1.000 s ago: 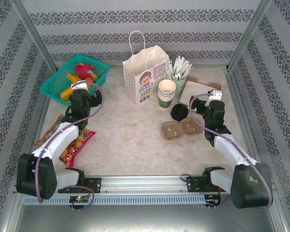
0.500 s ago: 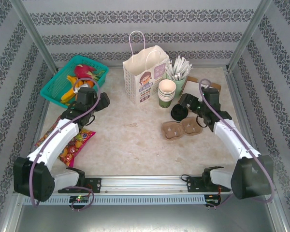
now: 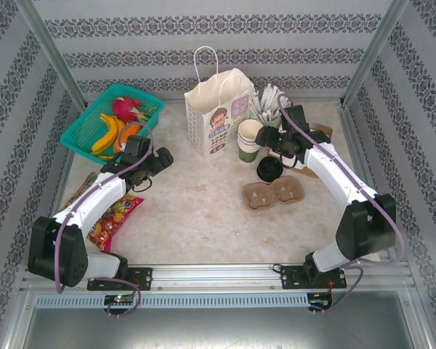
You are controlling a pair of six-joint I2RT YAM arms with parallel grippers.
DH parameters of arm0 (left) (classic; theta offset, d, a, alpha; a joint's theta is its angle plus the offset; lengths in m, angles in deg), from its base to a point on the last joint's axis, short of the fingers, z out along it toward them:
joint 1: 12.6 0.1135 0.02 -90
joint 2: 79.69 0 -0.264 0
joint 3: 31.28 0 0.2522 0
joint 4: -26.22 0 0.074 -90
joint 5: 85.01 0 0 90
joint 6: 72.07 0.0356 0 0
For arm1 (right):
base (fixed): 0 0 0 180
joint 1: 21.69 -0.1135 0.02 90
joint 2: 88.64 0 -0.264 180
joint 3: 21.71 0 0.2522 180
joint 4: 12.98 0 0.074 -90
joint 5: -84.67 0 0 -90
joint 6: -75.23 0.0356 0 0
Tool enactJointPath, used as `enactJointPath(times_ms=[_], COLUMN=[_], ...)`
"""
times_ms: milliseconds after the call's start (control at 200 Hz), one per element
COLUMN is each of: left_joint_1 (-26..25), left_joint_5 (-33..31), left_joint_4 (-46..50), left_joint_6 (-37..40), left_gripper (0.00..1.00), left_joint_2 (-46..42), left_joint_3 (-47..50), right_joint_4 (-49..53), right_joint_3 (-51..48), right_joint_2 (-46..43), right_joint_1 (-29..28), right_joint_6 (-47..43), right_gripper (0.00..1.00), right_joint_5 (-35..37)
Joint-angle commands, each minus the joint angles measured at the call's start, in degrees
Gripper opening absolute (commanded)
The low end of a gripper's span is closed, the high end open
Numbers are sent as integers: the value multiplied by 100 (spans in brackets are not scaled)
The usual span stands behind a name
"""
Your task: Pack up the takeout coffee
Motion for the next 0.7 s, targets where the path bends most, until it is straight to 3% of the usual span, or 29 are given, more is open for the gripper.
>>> enactJointPath(times_ms=[0,305,480,694], left_joint_1=[18,25,25,25], left_joint_5=[-215,233,476,773], left_joint_4=[580,-116,-44,-215], left_joint_6=[-104,592,739,969], left_gripper=[100,100,100,100], left_joint_2=[124,106,280,269], left_joint_3=[-347,0,-101,0], right_joint_4=[620,1211,1397,1595], right_joint_3=[530,1715,2106,2475], right_joint_2=[310,1087,1405,1713], right_joint_1=[-112,-176,-195,-254], right_joint_6=[-200,-491,-592,-727], right_gripper=[73,51,48,37], right_joint_5=[449,518,499,394])
